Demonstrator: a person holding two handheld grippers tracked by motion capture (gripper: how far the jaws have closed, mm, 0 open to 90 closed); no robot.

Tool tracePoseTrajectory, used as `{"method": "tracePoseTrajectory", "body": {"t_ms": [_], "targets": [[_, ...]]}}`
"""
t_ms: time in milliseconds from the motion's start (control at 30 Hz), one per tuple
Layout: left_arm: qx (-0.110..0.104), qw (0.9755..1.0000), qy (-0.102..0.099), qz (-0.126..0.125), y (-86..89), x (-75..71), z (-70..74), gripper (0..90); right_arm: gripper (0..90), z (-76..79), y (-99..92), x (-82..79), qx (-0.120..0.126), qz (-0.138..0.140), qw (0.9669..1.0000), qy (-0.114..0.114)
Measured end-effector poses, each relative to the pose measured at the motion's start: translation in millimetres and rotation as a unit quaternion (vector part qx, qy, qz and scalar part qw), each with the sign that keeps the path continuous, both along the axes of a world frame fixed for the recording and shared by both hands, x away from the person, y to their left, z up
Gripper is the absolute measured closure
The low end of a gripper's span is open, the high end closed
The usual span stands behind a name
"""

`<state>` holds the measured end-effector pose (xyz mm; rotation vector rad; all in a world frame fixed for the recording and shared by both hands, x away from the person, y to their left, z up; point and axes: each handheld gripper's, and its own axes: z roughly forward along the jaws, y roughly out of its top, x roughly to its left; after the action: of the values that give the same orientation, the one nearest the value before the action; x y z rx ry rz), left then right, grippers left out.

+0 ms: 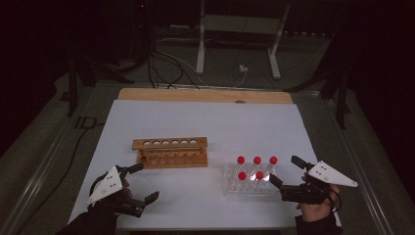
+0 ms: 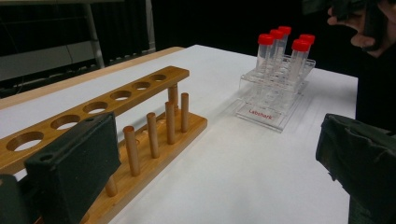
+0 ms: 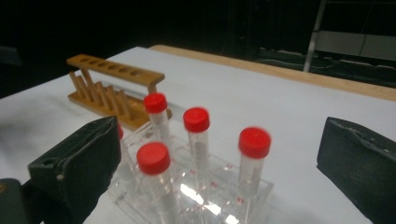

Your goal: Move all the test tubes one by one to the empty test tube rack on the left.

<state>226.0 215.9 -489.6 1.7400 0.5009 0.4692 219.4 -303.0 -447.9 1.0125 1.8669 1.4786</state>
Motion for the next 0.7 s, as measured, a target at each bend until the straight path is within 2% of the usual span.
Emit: {"method": "tracePoseTrajectory", "body": {"t_ms": [333, 467, 533, 700], "targets": [[-0.002, 1.0, 0.0, -0.001, 0.0, 0.0, 0.0, 0.4, 0.0, 16.0, -3.7, 18.3, 0.007, -0.014, 0.9998, -0.012], [-0.002, 1.0, 0.001, -0.001, -0.5, 0.2, -0.1, 0.4, 0.0, 13.4, -2.5, 29.7, 0.016, -0.024, 0.9994, 0.018], [-0.002, 1.0, 0.001, -0.002, -0.3, 0.3, -0.3, 0.4, 0.0, 10.8, -1.1, 34.6, 0.03, -0.032, 0.9985, 0.033], [-0.003, 1.0, 0.001, -0.002, 0.4, 0.6, -0.3, 0.4, 0.0, 3.3, 3.4, 40.2, 0.02, -0.041, 0.9976, 0.052]]}}
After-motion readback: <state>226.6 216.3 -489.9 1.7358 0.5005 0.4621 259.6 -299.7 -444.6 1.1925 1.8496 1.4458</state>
